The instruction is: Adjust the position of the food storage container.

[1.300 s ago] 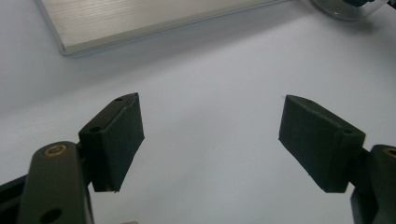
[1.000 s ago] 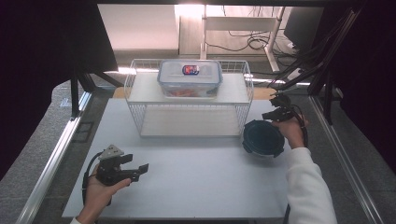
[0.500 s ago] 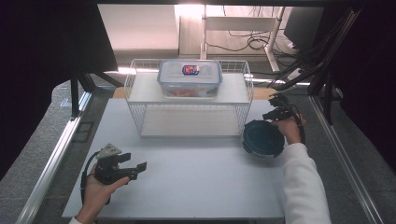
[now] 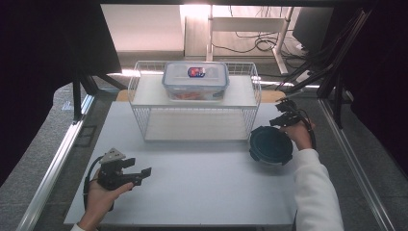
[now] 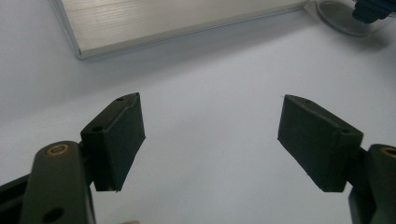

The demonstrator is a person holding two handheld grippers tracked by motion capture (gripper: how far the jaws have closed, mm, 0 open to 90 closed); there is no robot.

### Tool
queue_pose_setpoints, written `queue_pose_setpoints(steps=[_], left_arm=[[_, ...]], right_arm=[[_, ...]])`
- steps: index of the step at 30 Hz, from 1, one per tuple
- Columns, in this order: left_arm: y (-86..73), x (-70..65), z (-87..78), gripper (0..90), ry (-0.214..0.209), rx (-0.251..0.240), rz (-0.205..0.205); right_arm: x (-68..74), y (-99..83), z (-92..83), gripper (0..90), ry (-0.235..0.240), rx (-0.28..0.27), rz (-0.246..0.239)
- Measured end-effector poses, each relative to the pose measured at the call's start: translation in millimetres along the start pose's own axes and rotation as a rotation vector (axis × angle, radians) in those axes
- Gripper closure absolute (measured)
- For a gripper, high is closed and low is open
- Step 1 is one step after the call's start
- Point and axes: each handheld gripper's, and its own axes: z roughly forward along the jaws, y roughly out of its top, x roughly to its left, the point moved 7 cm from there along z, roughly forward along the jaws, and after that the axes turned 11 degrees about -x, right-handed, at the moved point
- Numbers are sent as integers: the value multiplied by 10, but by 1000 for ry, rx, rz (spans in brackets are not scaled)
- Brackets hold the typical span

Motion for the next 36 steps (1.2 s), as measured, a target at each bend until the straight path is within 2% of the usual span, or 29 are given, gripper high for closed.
queue_pose_setpoints(steps=[4,8,9,10,13,15,17,23,27,30,31,32,33,34,36], left_arm=[[-8,-2,13,219,-2,5,-2],[-6,-6,19,219,-4,6,-4],[-8,-7,21,219,-4,6,-4],[-13,-11,25,219,-5,9,-2],[-13,-14,26,219,-6,9,-2],[-14,-14,27,219,-7,9,-4],[-17,-21,27,219,-11,10,-6],[-16,-48,25,219,-18,9,-3],[-15,-67,27,218,-22,11,1],[-16,-68,31,218,-22,12,-1],[-17,-64,33,218,-21,12,-1],[-19,-56,33,218,-20,13,1],[-20,-52,33,218,-19,13,-1],[-21,-48,31,218,-19,13,-2],[-24,-34,32,218,-19,13,-3]], right_arm=[[-7,-17,-16,898,11,7,8],[5,-37,-36,898,10,14,-12],[15,-44,-42,898,24,19,-10],[65,-59,-46,898,63,23,-2],[125,-76,-35,898,70,18,-8],[212,-108,-33,898,93,11,11],[323,-173,-40,898,137,0,20],[481,-276,-105,898,174,-14,21],[611,-348,-158,898,196,-8,-9],[649,-350,-178,896,173,-3,-42],[621,-339,-196,896,128,-13,-57],[583,-318,-232,896,105,-35,-50],[538,-297,-297,896,108,-59,-25],[453,-306,-399,896,85,-65,-19],[405,-329,-456,896,75,-65,-14]])
